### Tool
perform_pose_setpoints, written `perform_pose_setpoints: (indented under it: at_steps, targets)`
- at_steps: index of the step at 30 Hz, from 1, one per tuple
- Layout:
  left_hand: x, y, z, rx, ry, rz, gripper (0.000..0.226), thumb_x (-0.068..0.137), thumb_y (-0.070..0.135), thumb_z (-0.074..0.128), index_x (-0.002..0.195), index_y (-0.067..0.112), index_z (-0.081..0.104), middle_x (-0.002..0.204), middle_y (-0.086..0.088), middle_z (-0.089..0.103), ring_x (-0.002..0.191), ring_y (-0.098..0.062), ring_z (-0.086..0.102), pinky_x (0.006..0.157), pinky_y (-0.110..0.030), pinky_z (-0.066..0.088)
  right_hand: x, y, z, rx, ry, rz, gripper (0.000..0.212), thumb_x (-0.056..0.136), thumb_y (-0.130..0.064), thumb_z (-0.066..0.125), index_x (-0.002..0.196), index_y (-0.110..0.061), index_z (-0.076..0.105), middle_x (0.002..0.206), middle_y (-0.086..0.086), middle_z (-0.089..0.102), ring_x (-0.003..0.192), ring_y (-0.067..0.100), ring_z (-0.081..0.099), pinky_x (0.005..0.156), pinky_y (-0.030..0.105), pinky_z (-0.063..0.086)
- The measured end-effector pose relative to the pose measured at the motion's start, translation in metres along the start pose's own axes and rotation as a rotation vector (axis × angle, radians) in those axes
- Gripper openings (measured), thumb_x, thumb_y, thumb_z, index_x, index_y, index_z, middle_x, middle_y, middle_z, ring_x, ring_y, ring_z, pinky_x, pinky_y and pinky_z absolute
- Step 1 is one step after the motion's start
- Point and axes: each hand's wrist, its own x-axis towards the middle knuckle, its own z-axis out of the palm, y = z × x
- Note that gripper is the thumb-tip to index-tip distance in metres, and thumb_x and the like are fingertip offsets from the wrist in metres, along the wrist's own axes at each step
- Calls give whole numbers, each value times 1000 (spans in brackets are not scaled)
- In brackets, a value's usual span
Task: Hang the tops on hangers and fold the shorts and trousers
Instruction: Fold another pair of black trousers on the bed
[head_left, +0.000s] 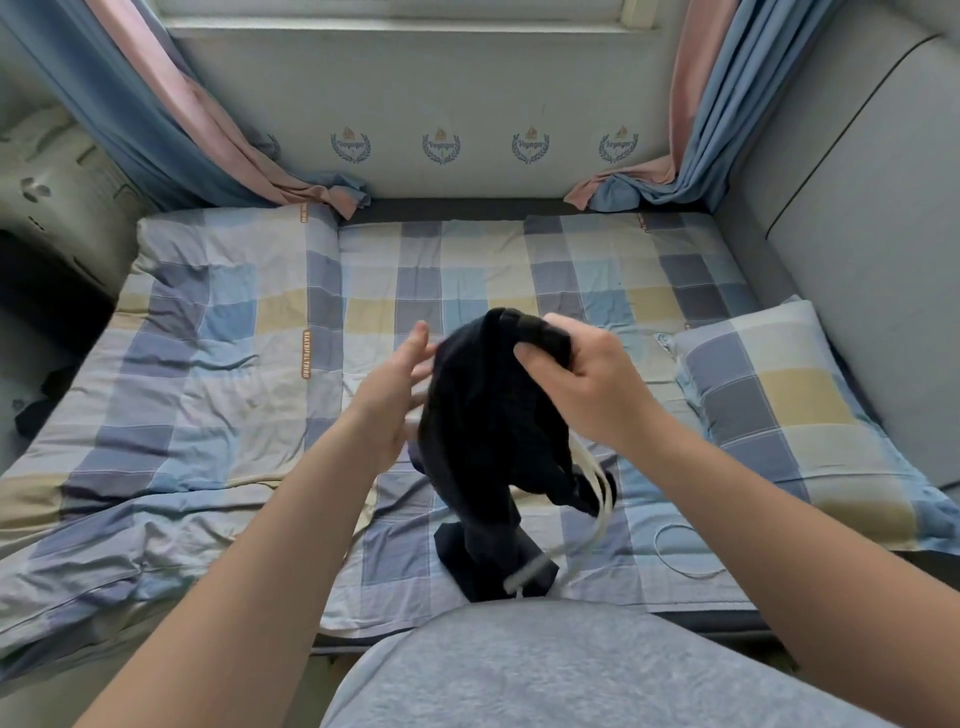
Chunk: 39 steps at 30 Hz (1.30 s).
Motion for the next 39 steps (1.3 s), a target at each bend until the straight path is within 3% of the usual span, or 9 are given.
perform_pose_setpoints:
  at_steps: [2,5,11,17,22,24,27,33,39]
  targets:
    - [-2,5,-3,118,-92,187,67,81,78,55,132,34,60,136,12,62,125,-10,57,104,-38,46,7,1,-6,10,-18,48,22,99,-26,57,88,-8,65,74,9,64,71,26,61,69,53,51]
    - [-6,7,5,270,-305,359,58,79,45,78,131,30,59,124,7,70,116,-12,66,90,-27,55,15,1,-7,53,-26,60,19,100,-22,58,105,-10,73,94,6,74,91,23,70,84,48,56]
    - [-5,1,18,175,-127,448,29,87,22,68,114,14,70,109,-13,74,105,-30,70,94,-48,56,27,7,-17,313,-83,133,23,100,-27,60,102,-6,68,89,5,71,84,18,68,76,31,56]
    - [-5,9,3,-211,-66,379,27,99,15,55,123,5,65,120,-16,70,113,-32,67,89,-38,57,-2,53,-13,287,-464,333,25,89,-41,66,113,-34,69,111,-8,74,106,13,70,91,30,55]
    - [0,10,-6,-290,4,301,22,101,16,55,118,10,68,119,-12,72,110,-28,69,88,-38,58,-20,75,10,-15,-322,425,24,96,-17,61,82,-34,71,80,-6,73,83,15,70,79,41,55]
    - [6,7,-11,-178,182,239,21,100,20,59,118,12,67,114,-8,74,108,-27,70,87,-40,58,-15,75,10,58,-215,473,12,96,-9,60,85,-11,66,75,13,66,73,24,64,73,44,50]
    - [12,2,-18,104,315,66,47,97,45,61,136,20,54,128,6,63,111,-16,62,84,-38,51,-4,66,6,248,-51,570,12,98,-9,59,86,-6,61,67,6,56,61,19,56,62,34,43]
    - [1,-24,2,446,-70,-268,93,59,92,59,129,32,52,122,5,62,105,-21,67,85,-51,58,2,49,15,497,25,657,19,101,-11,52,99,-4,70,87,13,75,80,28,74,67,34,57]
    - [12,-87,19,636,32,-379,75,78,60,72,133,24,34,112,6,55,97,-18,56,69,-39,49,-1,42,5,699,162,648,26,104,-12,46,98,-6,70,87,14,76,80,27,75,64,35,59]
